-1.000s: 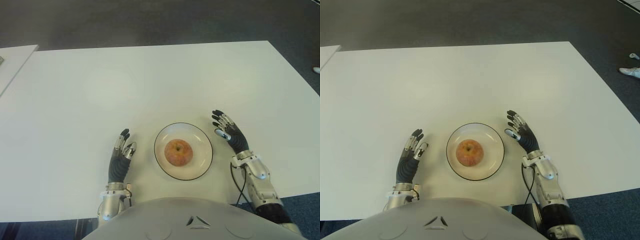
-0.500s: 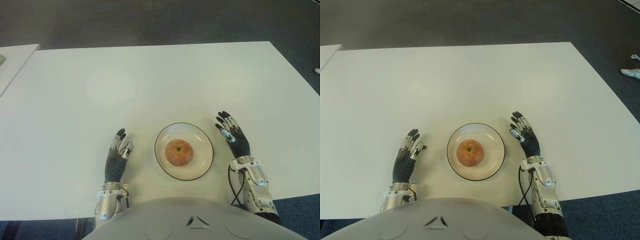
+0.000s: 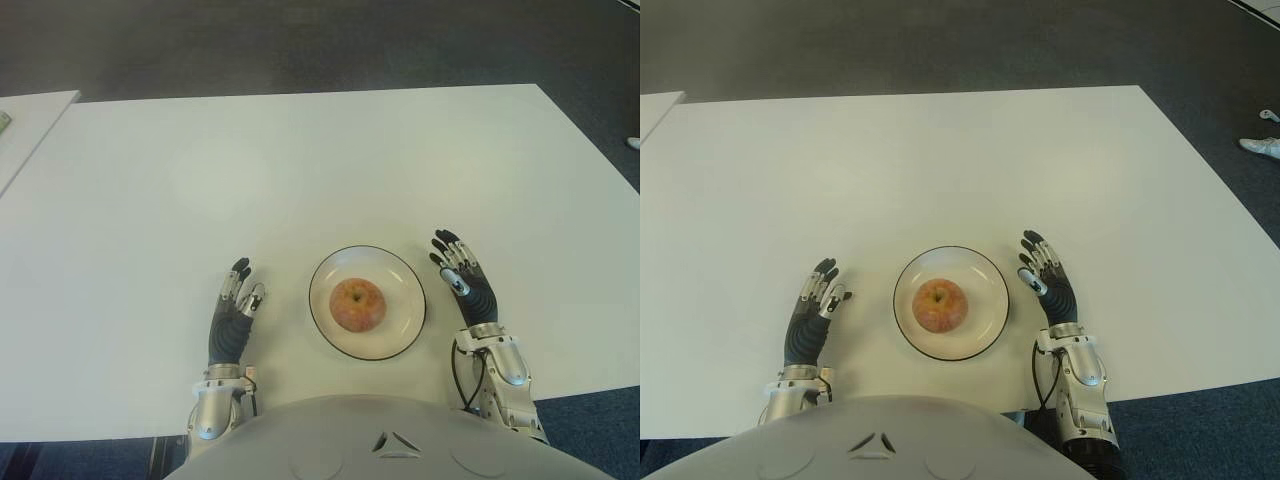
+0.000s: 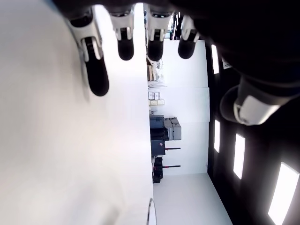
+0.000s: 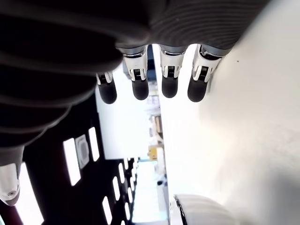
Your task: Put the apples into the plate.
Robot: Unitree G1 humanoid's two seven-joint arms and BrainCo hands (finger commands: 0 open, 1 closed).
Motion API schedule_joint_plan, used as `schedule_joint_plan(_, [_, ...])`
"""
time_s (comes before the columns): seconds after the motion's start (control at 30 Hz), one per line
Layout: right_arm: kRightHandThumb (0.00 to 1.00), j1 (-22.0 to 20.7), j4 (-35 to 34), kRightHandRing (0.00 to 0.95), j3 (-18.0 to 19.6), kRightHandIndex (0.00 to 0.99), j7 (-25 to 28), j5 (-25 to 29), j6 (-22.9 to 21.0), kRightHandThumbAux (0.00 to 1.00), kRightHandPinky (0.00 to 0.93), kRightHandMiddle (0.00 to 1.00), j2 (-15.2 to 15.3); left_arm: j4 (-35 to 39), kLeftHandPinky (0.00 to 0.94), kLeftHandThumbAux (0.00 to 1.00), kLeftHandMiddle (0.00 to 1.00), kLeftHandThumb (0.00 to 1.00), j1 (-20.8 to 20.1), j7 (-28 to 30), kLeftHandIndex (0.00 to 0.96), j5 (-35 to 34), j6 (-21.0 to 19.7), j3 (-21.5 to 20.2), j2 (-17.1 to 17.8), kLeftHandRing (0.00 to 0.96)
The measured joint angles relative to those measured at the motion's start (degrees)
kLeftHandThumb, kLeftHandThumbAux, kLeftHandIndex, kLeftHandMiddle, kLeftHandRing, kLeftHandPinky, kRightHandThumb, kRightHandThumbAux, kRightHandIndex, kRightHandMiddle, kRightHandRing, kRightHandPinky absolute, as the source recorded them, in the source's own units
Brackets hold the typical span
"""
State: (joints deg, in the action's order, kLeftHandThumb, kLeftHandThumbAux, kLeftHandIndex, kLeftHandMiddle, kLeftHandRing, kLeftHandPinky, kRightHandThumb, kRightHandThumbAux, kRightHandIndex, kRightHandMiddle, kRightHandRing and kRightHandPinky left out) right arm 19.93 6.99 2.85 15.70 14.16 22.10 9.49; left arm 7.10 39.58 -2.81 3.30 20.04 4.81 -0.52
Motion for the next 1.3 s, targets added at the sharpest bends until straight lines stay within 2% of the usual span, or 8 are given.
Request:
schedule_joint_plan(0.53, [0.213,0.07,1.69,0.056,0.42,0.074,0.89,-0.78,2.52,0.572,0.078,0.087,-1.27,0.93,0.084,0.46,0.057,0.034,0.08,-0.01,0.018,0.14,-1.24,-0.11,0.09,0.065])
schedule_joint_plan(0.87, [0.215,0.06,2.17,0.061,0.61,0.067,1.62,-0.83,3.73,0.566,0.064,0.097,-1.49,0.95,0.083,0.464,0.06,0.03,0.15,-0.01,0.027,0.08,-1.2,-0.13,0.16,0.065])
schedule_joint_plan(1.3, [0.22,0.05,2.26,0.078,0.84,0.065,2.48,-0.76,3.86,0.586,0.076,0.112,-1.52,1.08,0.096,0.458,0.067,0.026,0.3,-0.01,0.023,0.09,-1.19,-0.03,0.11,0.077])
